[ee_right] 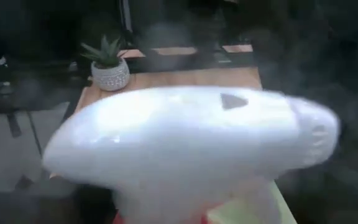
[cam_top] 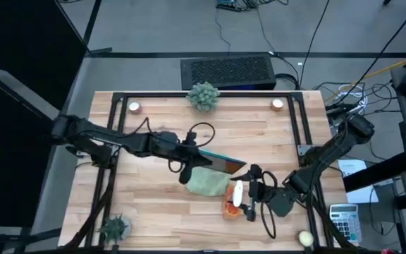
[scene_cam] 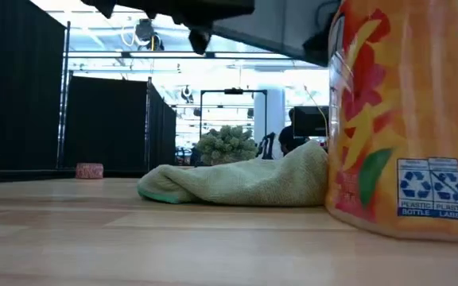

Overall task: Apply microfiber cloth
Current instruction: Spray the cellphone using the spray bottle

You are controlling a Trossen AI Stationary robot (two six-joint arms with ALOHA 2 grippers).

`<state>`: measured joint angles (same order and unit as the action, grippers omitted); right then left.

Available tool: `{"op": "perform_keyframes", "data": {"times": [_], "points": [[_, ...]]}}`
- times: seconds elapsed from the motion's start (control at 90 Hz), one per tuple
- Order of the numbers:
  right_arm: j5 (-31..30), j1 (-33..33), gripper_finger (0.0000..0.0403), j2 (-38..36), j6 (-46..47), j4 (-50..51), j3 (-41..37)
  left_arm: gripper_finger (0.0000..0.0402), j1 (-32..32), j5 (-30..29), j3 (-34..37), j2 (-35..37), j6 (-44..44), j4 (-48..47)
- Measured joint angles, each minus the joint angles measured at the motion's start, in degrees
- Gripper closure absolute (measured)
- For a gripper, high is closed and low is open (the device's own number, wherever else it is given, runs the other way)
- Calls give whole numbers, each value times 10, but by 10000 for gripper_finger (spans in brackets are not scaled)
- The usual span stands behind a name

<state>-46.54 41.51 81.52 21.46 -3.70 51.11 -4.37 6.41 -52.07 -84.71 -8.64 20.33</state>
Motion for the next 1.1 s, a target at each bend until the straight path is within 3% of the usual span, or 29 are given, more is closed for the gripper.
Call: {"op": "perform_keyframes", "data": {"times": [0.211,0.411,0.644,0.967,1.1], "points": [[1,2,103,0,4,2,0,394,11,21,0,-45,-9,104],[1,2,108,0,6,4,0,394,14,24,0,-75,-30,166],[0,2,119,0,12,9,0,394,14,24,0,-79,-31,172],[5,2,235,-1,25,20,1,394,13,24,0,-79,-31,169],[3,2,241,-1,26,21,1,394,13,24,0,-79,-30,169]]}}
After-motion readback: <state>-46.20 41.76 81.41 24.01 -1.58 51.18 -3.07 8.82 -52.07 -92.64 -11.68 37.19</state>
